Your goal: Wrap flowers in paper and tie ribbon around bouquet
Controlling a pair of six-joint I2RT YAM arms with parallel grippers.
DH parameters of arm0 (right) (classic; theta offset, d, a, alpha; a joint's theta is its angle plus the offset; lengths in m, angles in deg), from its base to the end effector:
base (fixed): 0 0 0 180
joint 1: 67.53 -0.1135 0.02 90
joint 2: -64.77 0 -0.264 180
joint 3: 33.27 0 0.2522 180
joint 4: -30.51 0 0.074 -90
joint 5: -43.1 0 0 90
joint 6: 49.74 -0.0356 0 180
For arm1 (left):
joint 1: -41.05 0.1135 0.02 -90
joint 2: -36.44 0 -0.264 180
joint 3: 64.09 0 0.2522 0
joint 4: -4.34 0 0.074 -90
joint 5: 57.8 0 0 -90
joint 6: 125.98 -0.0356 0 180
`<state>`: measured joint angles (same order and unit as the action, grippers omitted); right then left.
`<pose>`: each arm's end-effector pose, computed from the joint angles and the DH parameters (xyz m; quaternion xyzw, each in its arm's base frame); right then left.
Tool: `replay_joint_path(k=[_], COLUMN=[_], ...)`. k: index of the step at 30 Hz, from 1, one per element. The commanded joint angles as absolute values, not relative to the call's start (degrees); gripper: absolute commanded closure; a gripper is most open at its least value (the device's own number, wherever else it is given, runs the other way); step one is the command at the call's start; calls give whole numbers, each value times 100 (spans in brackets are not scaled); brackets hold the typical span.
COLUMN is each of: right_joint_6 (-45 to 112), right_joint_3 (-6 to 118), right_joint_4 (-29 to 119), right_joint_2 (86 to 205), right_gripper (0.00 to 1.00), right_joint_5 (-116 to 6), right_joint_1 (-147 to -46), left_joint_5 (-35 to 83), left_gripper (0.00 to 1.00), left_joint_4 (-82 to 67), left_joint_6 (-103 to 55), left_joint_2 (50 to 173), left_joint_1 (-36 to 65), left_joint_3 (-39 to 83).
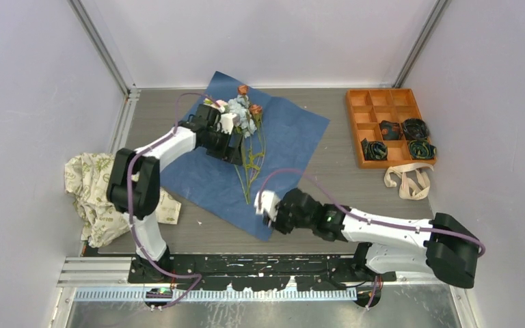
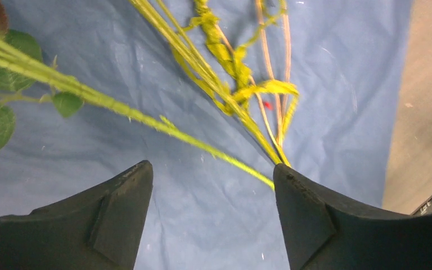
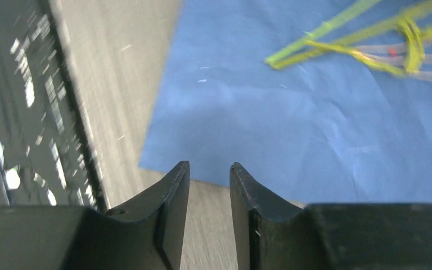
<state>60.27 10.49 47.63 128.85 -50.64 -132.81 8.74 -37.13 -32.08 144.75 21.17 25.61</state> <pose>0.0933 0.2081 0.1968 -0.6177 0.6494 0.1973 0.3972 0.3668 -0.1477 0.1912 0.1835 0.9295 -0.2443 0.2069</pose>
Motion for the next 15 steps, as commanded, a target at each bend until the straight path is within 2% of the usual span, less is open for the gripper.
replay_joint_path(k=[1,5,9,15], right_joint_6=[3242,1639,339,-944], right_joint_3=[1289,1940,2462,1929], right_joint_4=[3994,5182,6416,6372], right_joint_2=[12817,13362,14031,13973], right_gripper=[61,58,59,57], right_joint_5=[-5438,-5000,-4725,-4743], right_joint_1=[-11969,-11229,-10657,-10560], left_joint_5=[373,-96,-53,805], left_gripper=[18,14,11,9], left_joint_4=[-4296,-5028,-5715,-5313], left_joint_6=[-4532,-5844,-6948,-7732], left_joint_2=[13119,12362,11930,11740], left_joint_1=[2111,1847,976,-618], left_joint_3=[2397,1927,1319,476])
